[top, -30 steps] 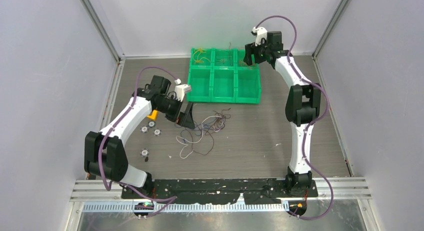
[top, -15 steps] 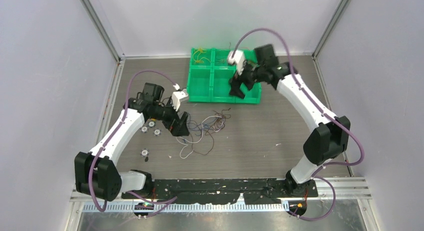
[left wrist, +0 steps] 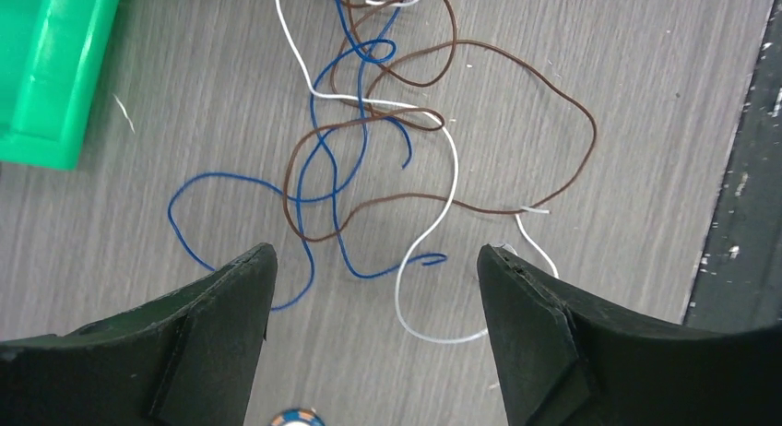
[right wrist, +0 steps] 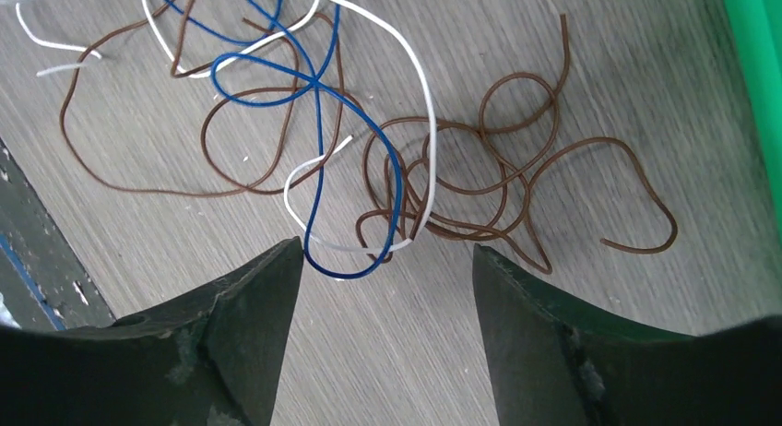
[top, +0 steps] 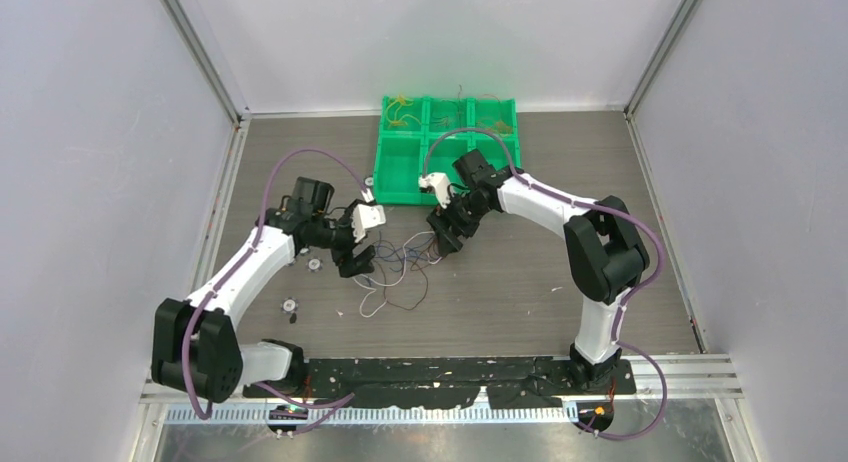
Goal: Untangle the cables
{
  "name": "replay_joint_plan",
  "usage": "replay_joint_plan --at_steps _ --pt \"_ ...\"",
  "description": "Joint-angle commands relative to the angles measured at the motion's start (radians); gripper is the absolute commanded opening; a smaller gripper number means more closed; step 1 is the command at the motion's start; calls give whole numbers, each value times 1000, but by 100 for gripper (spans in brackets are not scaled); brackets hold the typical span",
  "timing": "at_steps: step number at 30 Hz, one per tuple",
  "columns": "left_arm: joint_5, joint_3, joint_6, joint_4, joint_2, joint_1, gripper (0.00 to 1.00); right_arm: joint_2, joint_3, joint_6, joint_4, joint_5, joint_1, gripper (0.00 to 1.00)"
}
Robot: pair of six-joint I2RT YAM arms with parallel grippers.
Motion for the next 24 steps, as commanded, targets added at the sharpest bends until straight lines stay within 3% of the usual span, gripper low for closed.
replay_joint_plan --at_steps 1,6,14,18,24 --pt "-9 -23 93 134 28 -42 79 -19 -34 110 116 9 4 68" --pt "-107 51 138 203 157 -86 69 -4 -37 141 126 15 2 45" --pt "-163 132 216 203 294 -119 54 -12 -76 164 148 35 1 39" --pt "-148 153 208 185 315 -122 39 -8 -83 174 163 63 1 31" --pt "-173 179 202 177 360 -126 22 -18 -91 180 164 82 1 27"
